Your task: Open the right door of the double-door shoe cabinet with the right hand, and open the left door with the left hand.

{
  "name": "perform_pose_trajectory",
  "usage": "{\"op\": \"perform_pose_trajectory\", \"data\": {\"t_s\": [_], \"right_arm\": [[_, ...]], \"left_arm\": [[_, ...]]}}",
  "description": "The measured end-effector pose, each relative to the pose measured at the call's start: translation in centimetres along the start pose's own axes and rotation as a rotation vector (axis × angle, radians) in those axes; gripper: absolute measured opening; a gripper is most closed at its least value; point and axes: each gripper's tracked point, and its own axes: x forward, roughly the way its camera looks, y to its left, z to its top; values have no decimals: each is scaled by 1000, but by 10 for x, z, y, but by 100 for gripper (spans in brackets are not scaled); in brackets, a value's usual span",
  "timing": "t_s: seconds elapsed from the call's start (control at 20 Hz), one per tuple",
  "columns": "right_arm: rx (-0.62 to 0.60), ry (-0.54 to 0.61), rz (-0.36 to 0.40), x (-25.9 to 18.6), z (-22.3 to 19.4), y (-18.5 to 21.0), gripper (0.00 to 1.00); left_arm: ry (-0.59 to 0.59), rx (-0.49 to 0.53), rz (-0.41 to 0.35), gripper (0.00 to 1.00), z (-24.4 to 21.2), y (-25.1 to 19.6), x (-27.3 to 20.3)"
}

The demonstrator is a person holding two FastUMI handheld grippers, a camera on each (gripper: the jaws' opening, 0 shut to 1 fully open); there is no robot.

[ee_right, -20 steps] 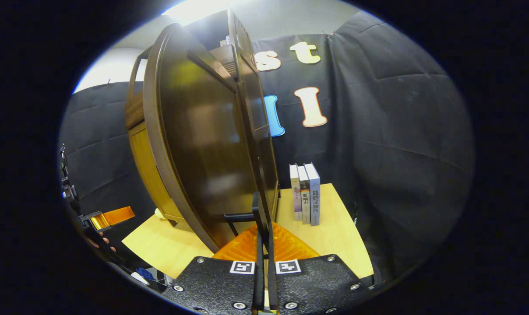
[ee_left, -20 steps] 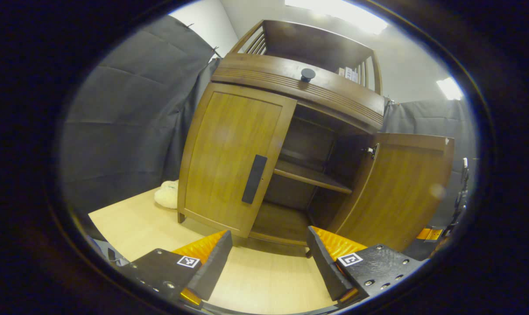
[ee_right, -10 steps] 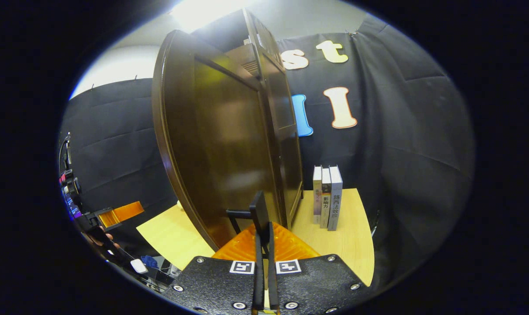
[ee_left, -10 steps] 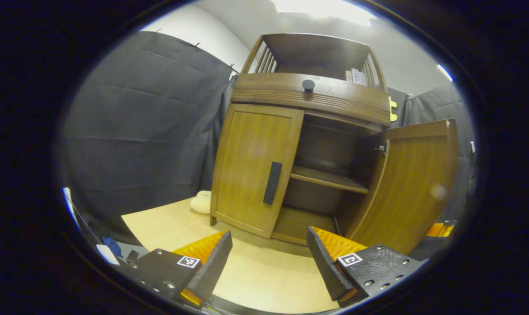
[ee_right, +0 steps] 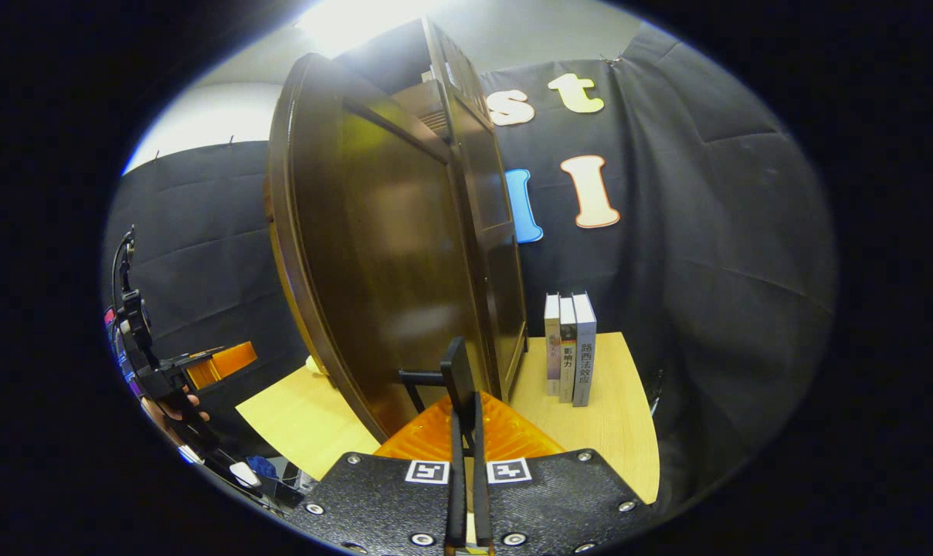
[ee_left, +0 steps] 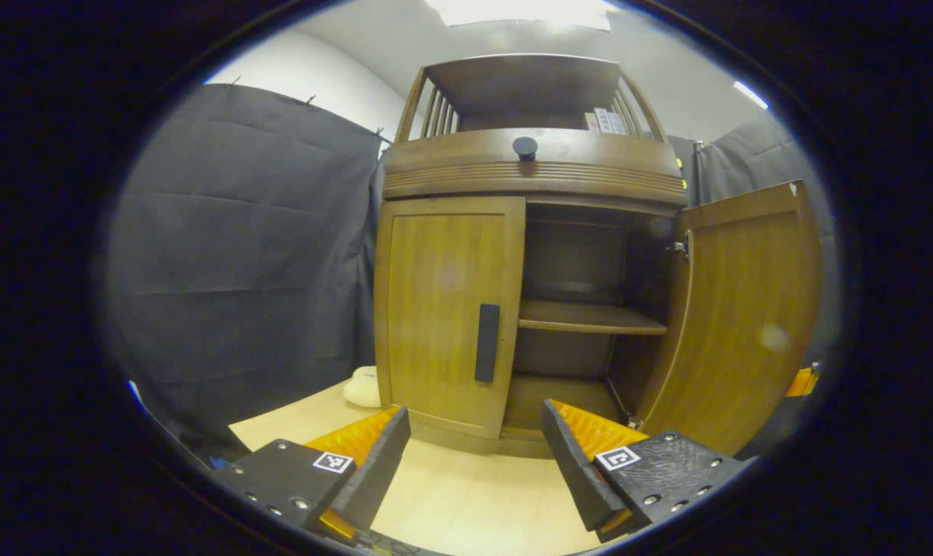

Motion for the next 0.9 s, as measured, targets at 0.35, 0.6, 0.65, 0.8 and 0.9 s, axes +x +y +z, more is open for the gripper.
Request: {"op": "perform_pose_trajectory", "data": {"t_s": [0.35, 0.6, 0.65, 0.8, 0.9], "right_arm": [[-7, 9, -95, -20, -10, 4, 4], [33, 7, -265, -50, -23, -13, 1], [43, 7, -296, -57, -25, -15, 3], [57, 1, -386, -76, -26, -14, 2], [57, -14, -452, -88, -25, -9, 0]], "left_arm": [[-33, 40, -103, 100, -2, -9, 24], [-66, 74, -148, 100, 7, -7, 48], [-67, 76, -161, 97, 8, -9, 52], [-63, 86, -214, 100, 4, -13, 61], [-52, 88, -240, 100, 1, -15, 70]]}}
